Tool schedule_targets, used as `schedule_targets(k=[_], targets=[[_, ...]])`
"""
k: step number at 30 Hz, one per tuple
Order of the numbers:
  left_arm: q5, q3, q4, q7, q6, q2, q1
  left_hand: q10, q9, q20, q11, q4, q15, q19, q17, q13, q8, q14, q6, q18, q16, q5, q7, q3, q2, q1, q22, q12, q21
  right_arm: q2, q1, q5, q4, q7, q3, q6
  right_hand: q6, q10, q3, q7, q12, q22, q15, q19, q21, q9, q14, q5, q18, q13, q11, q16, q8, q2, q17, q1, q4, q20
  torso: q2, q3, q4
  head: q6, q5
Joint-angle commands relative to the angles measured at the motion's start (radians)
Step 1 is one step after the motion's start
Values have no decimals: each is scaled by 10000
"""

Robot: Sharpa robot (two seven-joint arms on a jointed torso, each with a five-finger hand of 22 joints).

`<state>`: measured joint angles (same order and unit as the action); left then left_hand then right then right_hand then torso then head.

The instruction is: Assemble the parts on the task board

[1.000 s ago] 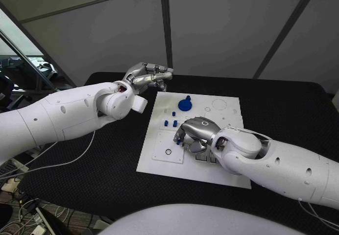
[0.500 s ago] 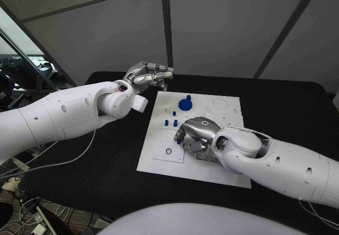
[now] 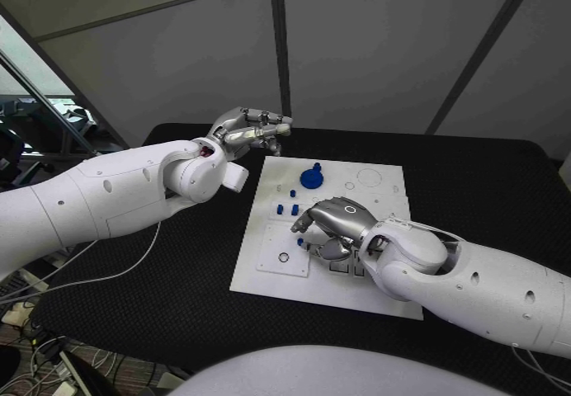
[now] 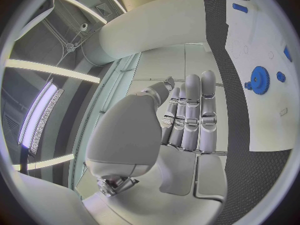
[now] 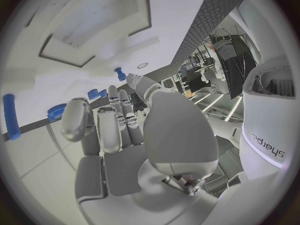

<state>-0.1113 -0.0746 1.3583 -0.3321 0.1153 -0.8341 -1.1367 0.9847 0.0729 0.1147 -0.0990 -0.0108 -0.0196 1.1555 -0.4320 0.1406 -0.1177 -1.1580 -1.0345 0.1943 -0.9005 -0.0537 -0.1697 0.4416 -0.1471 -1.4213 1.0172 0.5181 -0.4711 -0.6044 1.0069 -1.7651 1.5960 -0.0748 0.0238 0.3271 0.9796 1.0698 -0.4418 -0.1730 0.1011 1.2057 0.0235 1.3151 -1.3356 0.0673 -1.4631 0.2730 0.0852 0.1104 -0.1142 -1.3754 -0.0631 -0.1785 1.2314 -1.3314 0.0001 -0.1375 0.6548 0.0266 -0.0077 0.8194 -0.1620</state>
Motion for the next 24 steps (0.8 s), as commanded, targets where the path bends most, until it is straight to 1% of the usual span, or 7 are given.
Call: schedule_targets(k=[1,5,9,12,14,17,24], targets=[[48,-7,-25,-28,-113,9,-18,-76,6,10,0,61,17,-60,7,6,-39,57,71,-114,61,-42,-19,-12,37,89,-9,52,60,-249,5,150,313,52,-13,1087,-87,-83,100,-1,71,-29,44,-65,50,-5,-426,-1,19,-14,11,19,5,-32,-17,110,3,32,-11,1,-26,-12,2],[48,-5,-52,-28,-114,2,-17,-76,6,10,0,61,17,-60,7,6,-39,57,71,-114,61,-42,-19,-12,37,89,-9,52,60,-774,8,251,791,-30,-62,1258,-45,-72,115,-1,137,-6,37,-41,37,19,-427,56,14,-12,19,12,-40,15,-14,88,8,37,-17,-2,-36,-59,80],[48,3,-69,-28,-115,-6,-16,-76,6,10,0,61,17,-60,7,6,-39,57,71,-114,61,-42,-19,-12,37,89,-9,52,60,-1284,65,572,1096,-173,-404,947,16,-6,137,14,239,51,24,9,1,43,-441,89,0,-5,38,-27,-81,58,36,79,25,47,-20,-5,-43,-129,211],[48,23,-76,-26,-115,-11,-15,-76,6,10,0,61,17,-60,7,6,-39,57,71,-114,61,-42,-19,-12,37,89,-9,52,60,-1670,224,883,1132,-339,-750,442,45,-5,212,38,290,80,15,37,-17,55,-451,86,-7,-10,52,-55,-96,24,69,134,58,54,-29,-4,-51,-175,280],[48,37,-80,-25,-118,-9,-15,-78,7,10,0,61,17,-60,20,5,-43,51,70,-114,75,-41,-19,-12,40,92,-16,61,67,-1851,355,975,1081,-372,-861,198,46,-19,249,43,304,66,12,30,-7,57,-450,99,-4,-15,55,-51,-96,3,56,152,66,57,-35,-10,-41,-207,328],[48,57,-95,-14,-171,3,-14,-78,7,10,0,61,17,-60,20,5,-43,51,70,-114,75,-41,-19,-12,40,92,-16,61,67,-2159,573,1165,943,-343,-987,-115,84,-128,349,37,317,-20,14,-26,55,69,-436,131,14,-44,45,-25,-113,-20,0,171,88,61,-43,-16,-41,-258,401],[48,86,-138,2,-228,51,-14,-87,6,13,-4,53,13,-61,36,3,-44,46,74,-116,95,-40,-21,-22,35,113,-26,68,78,-2299,702,759,677,-535,-1057,-884,40,-351,588,98,348,-122,9,-87,136,66,-422,105,35,-104,60,-4,-87,-71,-56,167,119,64,-22,-1,-33,-313,484]])
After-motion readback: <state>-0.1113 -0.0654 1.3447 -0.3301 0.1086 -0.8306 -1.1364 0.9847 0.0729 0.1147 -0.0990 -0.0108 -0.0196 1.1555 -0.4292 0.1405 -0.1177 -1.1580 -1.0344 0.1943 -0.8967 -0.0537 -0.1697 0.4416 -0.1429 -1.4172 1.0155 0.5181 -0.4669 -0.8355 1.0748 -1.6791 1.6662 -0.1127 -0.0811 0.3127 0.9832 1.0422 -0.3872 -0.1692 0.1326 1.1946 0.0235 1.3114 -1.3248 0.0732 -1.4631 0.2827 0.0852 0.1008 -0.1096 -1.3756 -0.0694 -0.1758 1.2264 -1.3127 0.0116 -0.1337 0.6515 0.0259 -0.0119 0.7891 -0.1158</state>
